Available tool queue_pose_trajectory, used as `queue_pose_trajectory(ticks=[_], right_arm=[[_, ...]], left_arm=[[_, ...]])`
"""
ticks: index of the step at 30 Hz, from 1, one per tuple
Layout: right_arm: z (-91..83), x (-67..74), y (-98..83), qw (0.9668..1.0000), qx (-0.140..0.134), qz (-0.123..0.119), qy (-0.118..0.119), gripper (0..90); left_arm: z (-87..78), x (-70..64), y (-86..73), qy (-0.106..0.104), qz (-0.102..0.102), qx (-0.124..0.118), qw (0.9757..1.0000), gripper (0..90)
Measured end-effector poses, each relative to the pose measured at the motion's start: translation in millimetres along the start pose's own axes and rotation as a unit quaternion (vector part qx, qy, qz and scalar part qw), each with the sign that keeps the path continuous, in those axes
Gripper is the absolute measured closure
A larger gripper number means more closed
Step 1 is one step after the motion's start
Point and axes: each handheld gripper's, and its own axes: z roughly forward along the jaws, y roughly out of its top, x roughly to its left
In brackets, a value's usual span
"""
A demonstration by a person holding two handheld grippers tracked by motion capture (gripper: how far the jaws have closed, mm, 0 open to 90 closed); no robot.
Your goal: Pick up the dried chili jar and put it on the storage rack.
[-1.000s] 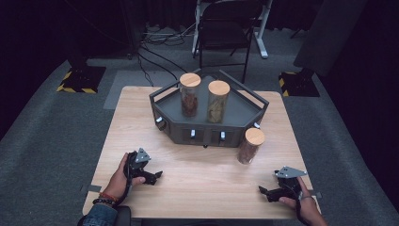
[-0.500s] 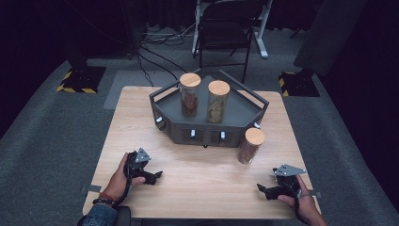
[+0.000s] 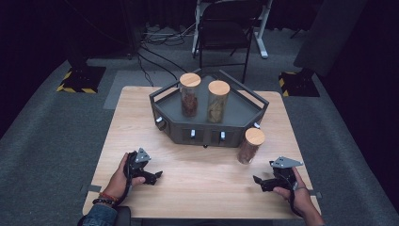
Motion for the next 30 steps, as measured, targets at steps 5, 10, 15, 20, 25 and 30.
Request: queue_pose_trajectory(ticks=[5,10,15,20,25,30], right_arm=[[2.2,-0.3,8.1,1.0000,0.000,-0.010,-0.003,2.1],[1.6,-0.5,16.9,0.9999,-0.002,-0.013,-0.008,2.1],[1.7,0.2,26.6,0.9998,-0.004,-0.017,-0.007,2.2],[4.5,2.4,36.2,0.9998,-0.003,-0.018,-0.008,2.2],[6.2,2.7,46.0,0.9998,-0.009,-0.013,-0.010,2.3],[9.3,5.1,55.6,0.9997,-0.015,-0.018,-0.008,2.3]], left_arm=[[0.0,0.0,0.0,0.000,0.000,0.000,1.0000,0.0],[0.0,0.0,0.0,0.000,0.000,0.000,1.0000,0.0],[0.0,0.0,0.0,0.000,0.000,0.000,1.0000,0.0],[0.0,0.0,0.0,0.000,0.000,0.000,1.0000,0.0],[0.4,0.5,0.4,-0.002,0.001,0.000,1.0000,0.0],[0.5,0.4,0.4,-0.002,0.001,0.000,1.0000,0.0]])
